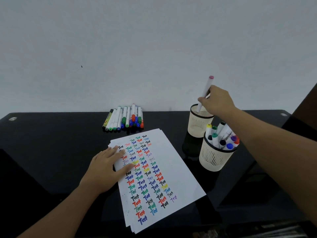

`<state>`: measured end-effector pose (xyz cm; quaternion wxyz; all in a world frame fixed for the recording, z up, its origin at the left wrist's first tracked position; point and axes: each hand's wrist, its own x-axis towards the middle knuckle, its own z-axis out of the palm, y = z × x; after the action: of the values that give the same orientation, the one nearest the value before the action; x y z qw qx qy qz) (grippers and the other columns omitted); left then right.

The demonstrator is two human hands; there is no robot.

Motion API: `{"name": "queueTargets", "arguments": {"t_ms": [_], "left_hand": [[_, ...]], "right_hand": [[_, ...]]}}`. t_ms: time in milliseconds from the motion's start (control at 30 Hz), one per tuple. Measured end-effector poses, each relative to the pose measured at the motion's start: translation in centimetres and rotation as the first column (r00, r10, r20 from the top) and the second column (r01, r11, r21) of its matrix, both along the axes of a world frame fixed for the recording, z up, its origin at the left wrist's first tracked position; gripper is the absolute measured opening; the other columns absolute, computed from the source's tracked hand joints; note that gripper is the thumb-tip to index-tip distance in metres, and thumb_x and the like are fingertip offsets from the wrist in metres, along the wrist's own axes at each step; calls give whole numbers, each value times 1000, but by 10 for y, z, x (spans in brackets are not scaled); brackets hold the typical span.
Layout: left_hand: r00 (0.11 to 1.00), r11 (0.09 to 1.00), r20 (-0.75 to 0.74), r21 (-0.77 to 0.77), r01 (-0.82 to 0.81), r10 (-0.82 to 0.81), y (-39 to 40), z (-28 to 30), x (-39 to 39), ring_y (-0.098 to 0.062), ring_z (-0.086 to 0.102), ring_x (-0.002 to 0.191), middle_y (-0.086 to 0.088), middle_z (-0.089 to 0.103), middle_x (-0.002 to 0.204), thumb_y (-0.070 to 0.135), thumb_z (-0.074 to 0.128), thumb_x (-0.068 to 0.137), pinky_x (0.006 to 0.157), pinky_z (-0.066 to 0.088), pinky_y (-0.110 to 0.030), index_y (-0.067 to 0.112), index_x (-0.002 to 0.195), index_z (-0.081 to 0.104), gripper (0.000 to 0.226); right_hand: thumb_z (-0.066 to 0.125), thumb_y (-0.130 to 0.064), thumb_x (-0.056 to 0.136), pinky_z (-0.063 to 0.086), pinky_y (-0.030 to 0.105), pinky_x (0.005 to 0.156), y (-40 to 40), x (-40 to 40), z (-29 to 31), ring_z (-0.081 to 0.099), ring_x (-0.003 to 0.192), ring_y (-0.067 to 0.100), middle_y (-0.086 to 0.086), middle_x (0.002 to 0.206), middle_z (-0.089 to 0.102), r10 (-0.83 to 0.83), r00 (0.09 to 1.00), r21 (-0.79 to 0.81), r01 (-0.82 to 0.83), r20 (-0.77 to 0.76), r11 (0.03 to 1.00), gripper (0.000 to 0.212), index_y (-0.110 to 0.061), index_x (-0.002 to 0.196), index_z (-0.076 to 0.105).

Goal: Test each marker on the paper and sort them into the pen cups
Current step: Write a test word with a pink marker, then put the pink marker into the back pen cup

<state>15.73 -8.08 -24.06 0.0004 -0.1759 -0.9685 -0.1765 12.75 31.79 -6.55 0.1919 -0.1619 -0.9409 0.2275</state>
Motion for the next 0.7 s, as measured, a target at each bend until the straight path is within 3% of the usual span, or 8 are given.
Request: {"name": "queueTargets", "arguments": {"t_ms": [267,433,567,700], "left_hand": [[1000,1000,-11,11,-12,12,0,0,-1,-13,21,153,8,28,165,101,13,70,126,16,-42,37,153,40,109],[1000,1000,-13,19,-12,13,0,1,0,-14,22,153,8,28,165,100,14,71,126,17,-42,37,153,40,106],[1000,1000,-14,14,-16,16,0,0,0,-14,22,152,7,28,165,100,15,71,126,18,-42,37,153,40,107],[1000,999,12,18,-29,29,0,1,0,-15,17,154,6,26,166,101,20,69,126,15,-42,37,154,38,107]], "right_hand": [[66,-41,96,47,35,71,-4,-1,-13,61,94,20,-1,107,65,68,996,-17,-67,51,998,22,-21,104,63],[68,-43,95,49,36,80,-12,-4,-12,62,100,20,0,109,68,92,995,-2,-92,29,996,25,-22,109,66],[62,-45,99,56,41,84,-30,-2,-6,65,95,24,0,100,71,124,992,150,-127,31,981,30,-24,119,61],[57,-43,101,56,41,78,-62,-2,2,64,88,24,-1,90,69,244,970,265,-233,-7,935,21,-25,111,60]]}}
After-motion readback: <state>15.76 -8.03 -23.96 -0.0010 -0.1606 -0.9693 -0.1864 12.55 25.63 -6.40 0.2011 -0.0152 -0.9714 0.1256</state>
